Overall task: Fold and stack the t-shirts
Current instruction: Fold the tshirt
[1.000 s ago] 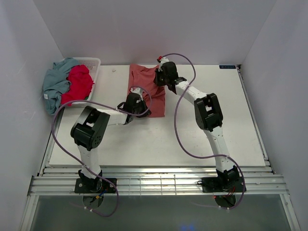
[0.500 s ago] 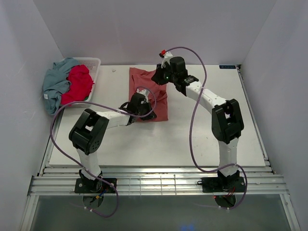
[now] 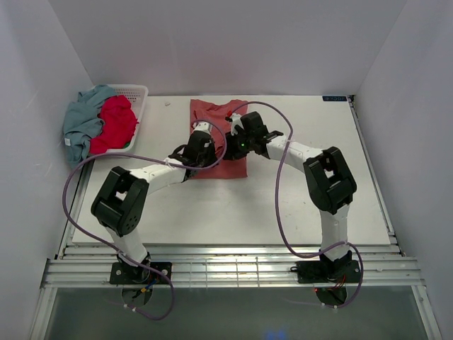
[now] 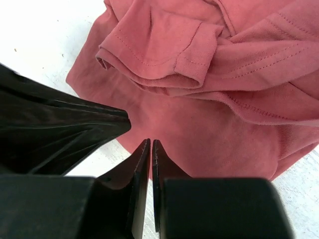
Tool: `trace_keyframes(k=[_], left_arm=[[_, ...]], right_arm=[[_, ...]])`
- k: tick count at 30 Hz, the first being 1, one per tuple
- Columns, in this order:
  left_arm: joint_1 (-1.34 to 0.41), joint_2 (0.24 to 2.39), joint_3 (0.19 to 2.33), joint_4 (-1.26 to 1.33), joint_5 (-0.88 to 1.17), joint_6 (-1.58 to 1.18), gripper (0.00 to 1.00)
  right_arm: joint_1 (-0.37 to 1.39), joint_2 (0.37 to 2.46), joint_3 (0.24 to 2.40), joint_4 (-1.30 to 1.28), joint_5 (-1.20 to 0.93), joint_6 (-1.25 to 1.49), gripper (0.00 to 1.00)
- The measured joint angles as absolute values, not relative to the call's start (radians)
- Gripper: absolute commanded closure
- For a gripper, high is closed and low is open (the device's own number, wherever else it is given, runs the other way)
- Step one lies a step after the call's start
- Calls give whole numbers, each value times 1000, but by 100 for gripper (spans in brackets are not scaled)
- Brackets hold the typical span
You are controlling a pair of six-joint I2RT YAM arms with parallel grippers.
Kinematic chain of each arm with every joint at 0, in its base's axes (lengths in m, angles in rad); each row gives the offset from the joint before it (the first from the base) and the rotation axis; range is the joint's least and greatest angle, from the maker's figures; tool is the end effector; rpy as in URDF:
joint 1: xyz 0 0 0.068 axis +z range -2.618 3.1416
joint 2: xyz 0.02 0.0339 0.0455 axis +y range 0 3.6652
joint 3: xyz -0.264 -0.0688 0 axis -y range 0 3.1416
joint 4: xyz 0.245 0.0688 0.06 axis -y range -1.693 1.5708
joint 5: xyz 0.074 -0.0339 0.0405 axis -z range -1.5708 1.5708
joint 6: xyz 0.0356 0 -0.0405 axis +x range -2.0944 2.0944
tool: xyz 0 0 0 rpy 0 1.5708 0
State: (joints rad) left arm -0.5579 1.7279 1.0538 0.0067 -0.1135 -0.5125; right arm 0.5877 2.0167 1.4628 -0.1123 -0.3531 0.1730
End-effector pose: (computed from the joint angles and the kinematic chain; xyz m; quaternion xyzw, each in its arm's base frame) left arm 0.3212 -0.1957 0.2005 -0.0044 0.8986 -0.1784 0.4009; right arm 0.3745 0.2643 0.2075 -0.2574 0.8507 0.3064 0.3408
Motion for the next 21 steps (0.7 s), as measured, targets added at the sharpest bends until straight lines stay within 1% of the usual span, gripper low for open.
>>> trace_keyframes(k=[7,21], left_arm=[[-558,1822,997,-3,-136,-493,100],[-558,1819,928,132,-121,-483,100]], right_arm=[[591,2060,1477,-112,-368,176,90],[596,2210,1587,-125,-378,184,90]])
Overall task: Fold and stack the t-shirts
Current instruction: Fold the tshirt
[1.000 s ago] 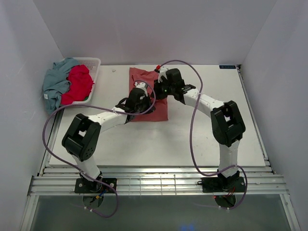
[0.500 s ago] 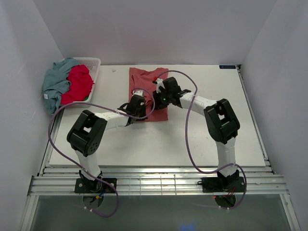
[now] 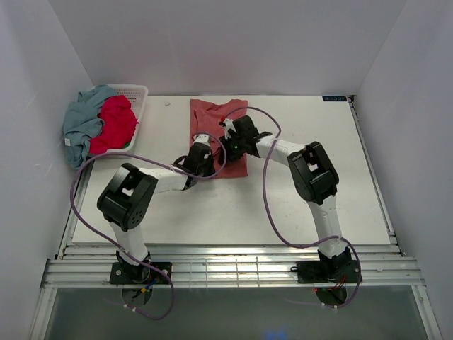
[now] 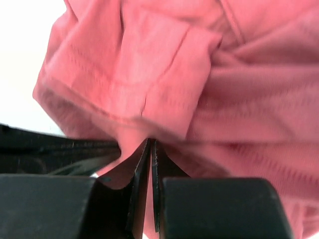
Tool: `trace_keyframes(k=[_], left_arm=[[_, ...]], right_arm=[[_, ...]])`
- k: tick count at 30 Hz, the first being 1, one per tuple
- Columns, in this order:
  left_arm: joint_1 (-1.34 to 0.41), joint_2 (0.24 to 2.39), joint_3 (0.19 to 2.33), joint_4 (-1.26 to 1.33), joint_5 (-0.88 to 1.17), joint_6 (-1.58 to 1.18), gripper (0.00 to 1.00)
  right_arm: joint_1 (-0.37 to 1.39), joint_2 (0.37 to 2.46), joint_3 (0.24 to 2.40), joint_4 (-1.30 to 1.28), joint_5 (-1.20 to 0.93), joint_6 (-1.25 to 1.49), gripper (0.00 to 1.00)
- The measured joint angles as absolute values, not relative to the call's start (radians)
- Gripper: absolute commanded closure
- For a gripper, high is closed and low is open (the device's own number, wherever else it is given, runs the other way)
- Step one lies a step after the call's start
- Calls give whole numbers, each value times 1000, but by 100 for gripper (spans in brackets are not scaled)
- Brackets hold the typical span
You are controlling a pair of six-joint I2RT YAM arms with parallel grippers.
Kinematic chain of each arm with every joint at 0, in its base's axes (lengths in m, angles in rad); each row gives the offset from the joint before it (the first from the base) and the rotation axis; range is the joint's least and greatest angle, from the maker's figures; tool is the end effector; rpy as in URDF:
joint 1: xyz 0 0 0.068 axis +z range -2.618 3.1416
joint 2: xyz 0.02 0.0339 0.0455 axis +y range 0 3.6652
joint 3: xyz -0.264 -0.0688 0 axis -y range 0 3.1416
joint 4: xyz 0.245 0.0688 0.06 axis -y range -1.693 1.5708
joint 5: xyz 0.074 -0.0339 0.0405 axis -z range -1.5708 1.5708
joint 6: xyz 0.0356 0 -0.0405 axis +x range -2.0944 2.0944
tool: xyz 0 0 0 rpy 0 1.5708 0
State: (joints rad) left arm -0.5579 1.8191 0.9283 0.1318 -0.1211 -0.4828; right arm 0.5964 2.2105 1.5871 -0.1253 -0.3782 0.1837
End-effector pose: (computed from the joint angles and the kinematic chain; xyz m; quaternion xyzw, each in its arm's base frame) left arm 0.3119 -0.1895 0.1414 0.0106 0.9173 -0.1477 0.3696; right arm 0.3980 0.2861 0.1581 -0.2580 0.8659 0.3086 0.2974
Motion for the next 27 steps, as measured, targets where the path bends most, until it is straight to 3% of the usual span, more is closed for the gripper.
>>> trace_keyframes(k=[14,27], left_arm=[[-564,1687,735,199,-88,-551,100],[-601,1627,654,234,-66,-573,100]], right_arm=[[597,2329,1768,-118,-395,230,90],[598,2390,1816,51,-390,403,90]])
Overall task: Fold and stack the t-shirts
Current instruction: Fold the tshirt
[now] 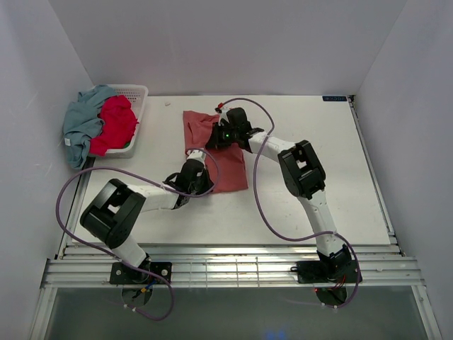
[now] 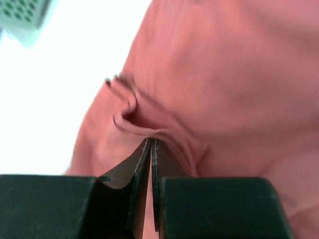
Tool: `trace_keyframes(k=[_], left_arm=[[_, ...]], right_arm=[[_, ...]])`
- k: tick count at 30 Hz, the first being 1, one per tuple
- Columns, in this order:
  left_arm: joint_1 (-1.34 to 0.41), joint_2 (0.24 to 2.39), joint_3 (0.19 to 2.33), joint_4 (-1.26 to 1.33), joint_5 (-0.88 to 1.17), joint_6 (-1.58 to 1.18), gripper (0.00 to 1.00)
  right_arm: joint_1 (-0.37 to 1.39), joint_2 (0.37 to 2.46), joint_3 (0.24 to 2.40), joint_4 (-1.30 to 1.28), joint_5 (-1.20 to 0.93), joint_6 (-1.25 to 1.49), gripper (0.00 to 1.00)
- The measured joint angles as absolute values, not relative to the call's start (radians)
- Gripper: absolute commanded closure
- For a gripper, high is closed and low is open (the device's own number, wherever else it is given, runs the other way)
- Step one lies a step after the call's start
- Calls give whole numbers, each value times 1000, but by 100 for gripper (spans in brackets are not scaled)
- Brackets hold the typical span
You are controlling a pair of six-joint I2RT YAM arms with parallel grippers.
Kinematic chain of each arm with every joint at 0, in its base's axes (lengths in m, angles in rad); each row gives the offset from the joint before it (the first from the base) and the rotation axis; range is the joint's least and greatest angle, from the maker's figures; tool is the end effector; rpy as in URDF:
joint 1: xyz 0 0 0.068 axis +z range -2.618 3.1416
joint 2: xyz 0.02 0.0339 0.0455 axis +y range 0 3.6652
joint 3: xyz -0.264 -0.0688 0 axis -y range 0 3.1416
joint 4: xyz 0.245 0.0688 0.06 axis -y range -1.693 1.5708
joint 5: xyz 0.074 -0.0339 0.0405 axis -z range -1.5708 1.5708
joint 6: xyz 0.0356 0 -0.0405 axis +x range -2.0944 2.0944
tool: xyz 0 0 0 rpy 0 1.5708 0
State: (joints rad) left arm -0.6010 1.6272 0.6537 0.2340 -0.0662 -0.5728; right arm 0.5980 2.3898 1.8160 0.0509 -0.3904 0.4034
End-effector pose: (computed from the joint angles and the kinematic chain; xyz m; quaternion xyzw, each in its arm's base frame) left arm 0.2514 -0.1695 0.1344 -0.0005 0.9145 -0.1983 0.3528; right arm 0.4418 0.3174 0.1578 -0.1791 0.8360 0.3829 0.3499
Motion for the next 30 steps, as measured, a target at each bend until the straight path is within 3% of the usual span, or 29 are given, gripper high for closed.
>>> trace_keyframes(k=[7,13,14,17,18,20,22,25,26,30], left_arm=[[-625,1606,663,178,-53,-574,100],[-633,1616,800,-26,-104,-547,100],[-633,1618,844,-72,-133,-538,100],[-637,1618,986,-165,-232,-514,71],[-637,1618,1033,-184,-274,-508,42],[-637,1613,1099,-210,-350,-494,25],[-637,1598,1117,-233,-412,-494,13],[-633,1596,1108,-305,-464,-506,5],[-631,1599,1097,-331,-470,-513,4],[-628,1614,1034,-411,-468,-551,2]], right_arm=[[596,2398,1927,76,-339,410,87],[591,2318,1913,38,-285,332,70],[590,2283,1893,20,-279,315,61],[590,2145,1799,-43,-260,253,51],[590,2092,1758,-68,-253,233,48],[593,1987,1660,-95,-236,198,41],[601,1895,1551,-134,-213,173,39],[617,1808,1391,-181,-179,156,34],[621,1794,1342,-201,-166,152,28],[633,1780,1209,-294,-132,149,27]])
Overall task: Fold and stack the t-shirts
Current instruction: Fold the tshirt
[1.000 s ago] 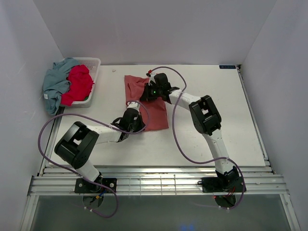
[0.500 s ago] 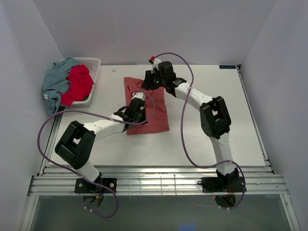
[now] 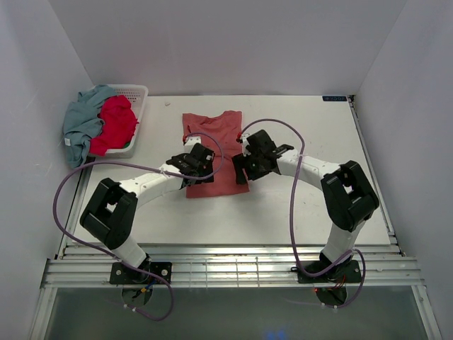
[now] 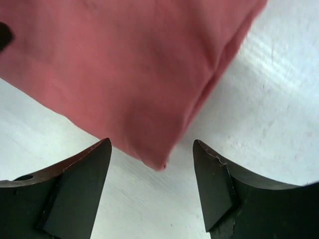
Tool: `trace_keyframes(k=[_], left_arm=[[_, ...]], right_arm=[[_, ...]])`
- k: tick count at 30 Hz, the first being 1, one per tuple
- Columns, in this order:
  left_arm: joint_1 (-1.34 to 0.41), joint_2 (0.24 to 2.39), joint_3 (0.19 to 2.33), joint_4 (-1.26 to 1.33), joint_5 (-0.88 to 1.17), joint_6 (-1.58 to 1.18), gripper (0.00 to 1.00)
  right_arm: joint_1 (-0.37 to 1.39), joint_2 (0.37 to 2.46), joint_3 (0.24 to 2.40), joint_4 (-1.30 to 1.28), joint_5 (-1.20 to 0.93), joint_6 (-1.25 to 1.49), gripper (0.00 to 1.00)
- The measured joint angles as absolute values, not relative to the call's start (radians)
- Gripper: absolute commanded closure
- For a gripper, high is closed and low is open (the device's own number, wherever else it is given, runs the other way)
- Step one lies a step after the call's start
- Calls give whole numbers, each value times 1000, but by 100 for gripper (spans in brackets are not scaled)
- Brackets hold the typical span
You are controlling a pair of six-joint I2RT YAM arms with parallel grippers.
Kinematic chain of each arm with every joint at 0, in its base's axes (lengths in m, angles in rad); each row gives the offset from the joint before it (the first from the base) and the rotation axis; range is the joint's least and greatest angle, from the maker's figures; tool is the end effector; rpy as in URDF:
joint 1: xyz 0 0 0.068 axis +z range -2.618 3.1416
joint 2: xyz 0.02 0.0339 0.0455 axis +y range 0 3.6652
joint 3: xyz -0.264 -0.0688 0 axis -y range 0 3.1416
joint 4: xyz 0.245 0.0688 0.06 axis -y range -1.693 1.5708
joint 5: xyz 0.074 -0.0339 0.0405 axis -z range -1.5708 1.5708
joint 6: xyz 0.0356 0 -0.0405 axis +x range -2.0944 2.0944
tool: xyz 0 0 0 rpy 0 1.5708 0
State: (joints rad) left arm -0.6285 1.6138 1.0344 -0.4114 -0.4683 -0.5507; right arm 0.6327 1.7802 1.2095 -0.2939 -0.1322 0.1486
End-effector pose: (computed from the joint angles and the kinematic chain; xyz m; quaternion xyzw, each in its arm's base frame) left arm 0.2741 -0.1794 0.2049 -0.0300 0.9340 0.0301 0.3548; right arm 0.3072 0.2311 0.2067 -0.2466 0.9035 0.1887 0.2955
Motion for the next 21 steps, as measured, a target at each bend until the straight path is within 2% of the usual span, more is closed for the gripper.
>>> trace_keyframes(k=[10,21], left_arm=[[-624,1612,920,-464,-418,-603,2],[-599,1577,822,-359,-369,-631,2]], right_arm=[[630,1728,1151,-329,-85,150,27],[630,1721,1018,-273,-107,184,29]])
